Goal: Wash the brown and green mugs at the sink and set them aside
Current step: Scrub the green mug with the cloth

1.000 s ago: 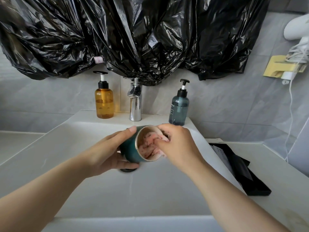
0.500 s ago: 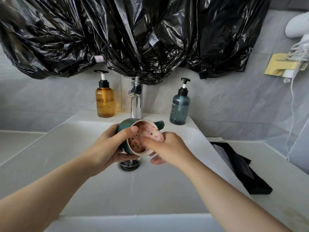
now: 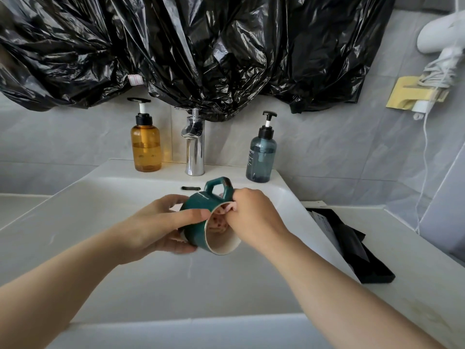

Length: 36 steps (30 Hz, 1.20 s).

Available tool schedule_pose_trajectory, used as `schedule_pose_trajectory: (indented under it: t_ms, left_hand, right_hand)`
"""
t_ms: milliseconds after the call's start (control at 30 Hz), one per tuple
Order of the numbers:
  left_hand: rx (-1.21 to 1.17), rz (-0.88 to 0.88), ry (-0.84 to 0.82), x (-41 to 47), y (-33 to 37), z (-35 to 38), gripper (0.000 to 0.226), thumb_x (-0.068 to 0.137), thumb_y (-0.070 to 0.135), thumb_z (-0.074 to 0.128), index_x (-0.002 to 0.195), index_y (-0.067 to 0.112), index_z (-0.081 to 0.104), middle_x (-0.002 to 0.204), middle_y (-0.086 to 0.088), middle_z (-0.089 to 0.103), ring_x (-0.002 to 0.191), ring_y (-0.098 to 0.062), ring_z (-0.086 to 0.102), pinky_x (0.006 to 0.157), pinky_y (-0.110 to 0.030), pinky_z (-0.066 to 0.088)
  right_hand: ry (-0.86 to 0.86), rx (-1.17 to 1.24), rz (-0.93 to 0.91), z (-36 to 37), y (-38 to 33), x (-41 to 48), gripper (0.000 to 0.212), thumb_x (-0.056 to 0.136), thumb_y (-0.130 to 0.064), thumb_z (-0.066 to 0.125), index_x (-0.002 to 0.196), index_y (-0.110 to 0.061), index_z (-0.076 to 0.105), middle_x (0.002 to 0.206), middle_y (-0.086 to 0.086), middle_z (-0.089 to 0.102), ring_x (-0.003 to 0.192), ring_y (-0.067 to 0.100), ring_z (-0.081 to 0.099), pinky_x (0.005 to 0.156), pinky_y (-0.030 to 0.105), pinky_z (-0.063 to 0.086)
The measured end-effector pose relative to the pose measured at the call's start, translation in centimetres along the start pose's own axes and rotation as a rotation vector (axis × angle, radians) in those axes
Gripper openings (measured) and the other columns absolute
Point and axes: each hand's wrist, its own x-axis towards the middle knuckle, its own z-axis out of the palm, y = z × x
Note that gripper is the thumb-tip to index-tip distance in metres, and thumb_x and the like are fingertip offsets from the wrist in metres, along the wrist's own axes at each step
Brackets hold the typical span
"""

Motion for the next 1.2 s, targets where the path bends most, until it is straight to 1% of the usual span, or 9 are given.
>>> schedule_pose_trajectory:
  t_ms: [133, 233, 367, 500, 600, 867, 967, 1067, 1200]
  left_hand:
    - [0.034, 0.043, 0.009, -0.4, 0.1, 0.2, 0.103, 0.023, 0.052, 0.097, 0.115, 0.019, 0.065, 0.108, -0.013, 0.073, 0.095, -0.034, 0.073, 0.075, -0.047, 0.061]
    - [-0.004, 0.052, 0.052, -0.6, 0.3, 0.1, 0.076, 0.045, 0.045, 0.09, 0.11, 0.013, 0.069, 0.103, -0.016, 0.072, 0.089, -0.036, 0.073, 0.074, -0.05, 0.061]
    - [-0.055, 0.033, 0.081, -0.5, 0.4, 0.1, 0.054, 0.069, 0.041, 0.083, 0.112, 0.011, 0.068, 0.108, -0.022, 0.065, 0.081, -0.03, 0.073, 0.074, -0.049, 0.061]
    - [-0.061, 0.015, 0.096, -0.5, 0.5, 0.2, 0.059, 0.064, 0.045, 0.074, 0.112, 0.013, 0.068, 0.116, -0.025, 0.065, 0.093, -0.037, 0.072, 0.075, -0.048, 0.061]
    - [-0.085, 0.012, 0.098, -0.5, 0.6, 0.3, 0.051, 0.066, 0.045, 0.072, 0.107, 0.014, 0.069, 0.114, -0.024, 0.064, 0.097, -0.04, 0.071, 0.071, -0.045, 0.061]
    - [-0.042, 0.025, 0.084, -0.5, 0.4, 0.2, 0.057, 0.069, 0.042, 0.083, 0.113, 0.01, 0.064, 0.116, -0.024, 0.063, 0.085, -0.039, 0.073, 0.07, -0.046, 0.061]
    - [-0.031, 0.028, 0.089, -0.6, 0.4, 0.6, 0.066, 0.061, 0.042, 0.078, 0.114, 0.006, 0.059, 0.11, -0.023, 0.062, 0.075, -0.035, 0.073, 0.07, -0.049, 0.061]
    - [-0.037, 0.038, 0.093, -0.6, 0.5, 0.8, 0.06, 0.064, 0.037, 0.072, 0.111, 0.004, 0.056, 0.098, -0.019, 0.061, 0.071, -0.034, 0.072, 0.074, -0.055, 0.06]
    - [-0.062, 0.069, 0.11, -0.7, 0.6, 1.0, 0.05, 0.066, 0.029, 0.078, 0.105, 0.005, 0.057, 0.093, -0.017, 0.062, 0.069, -0.032, 0.071, 0.068, -0.051, 0.062]
  right_hand:
    - [0.041, -0.013, -0.1, 0.3, -0.7, 0.0, 0.01, 0.084, -0.012, 0.053, 0.075, -0.013, 0.058, 0.069, 0.001, 0.056, 0.07, 0.027, 0.052, 0.051, 0.03, 0.033]
    - [0.031, 0.126, -0.08, 0.3, -0.7, 0.1, 0.007, 0.081, -0.021, 0.058, 0.078, -0.018, 0.063, 0.068, -0.002, 0.058, 0.073, 0.024, 0.055, 0.055, 0.027, 0.038]
    - [-0.115, 0.393, 0.009, 0.0, 0.0, -0.3, 0.066, 0.066, -0.046, 0.075, 0.128, -0.036, 0.055, 0.117, -0.013, 0.063, 0.107, 0.008, 0.059, 0.089, 0.031, 0.052]
    - [-0.178, 0.499, 0.014, -0.2, 0.6, -0.4, 0.09, 0.062, -0.063, 0.077, 0.141, -0.039, 0.042, 0.135, -0.017, 0.053, 0.122, 0.003, 0.05, 0.1, 0.036, 0.049]
    - [-0.132, 0.516, 0.027, 0.4, 0.7, 0.0, 0.086, 0.057, -0.069, 0.071, 0.134, -0.04, 0.048, 0.127, -0.013, 0.06, 0.113, 0.006, 0.059, 0.091, 0.04, 0.056]
    - [-0.082, 0.494, 0.117, 1.2, -0.2, 0.3, 0.019, 0.083, -0.027, 0.053, 0.095, -0.023, 0.068, 0.09, 0.001, 0.07, 0.077, 0.019, 0.07, 0.063, 0.041, 0.061]
    - [-0.038, 0.436, 0.106, 1.3, -0.3, 0.2, 0.019, 0.088, -0.026, 0.051, 0.083, -0.013, 0.065, 0.077, 0.004, 0.065, 0.069, 0.024, 0.063, 0.057, 0.037, 0.055]
    - [0.005, 0.442, 0.092, 1.1, -0.3, -0.1, 0.026, 0.091, -0.025, 0.052, 0.068, -0.015, 0.053, 0.064, -0.001, 0.051, 0.058, 0.018, 0.045, 0.048, 0.027, 0.032]
    - [0.037, 0.448, 0.111, 1.1, -0.6, -0.3, 0.031, 0.093, -0.023, 0.05, 0.062, -0.019, 0.044, 0.062, -0.003, 0.047, 0.055, 0.016, 0.041, 0.048, 0.026, 0.03]
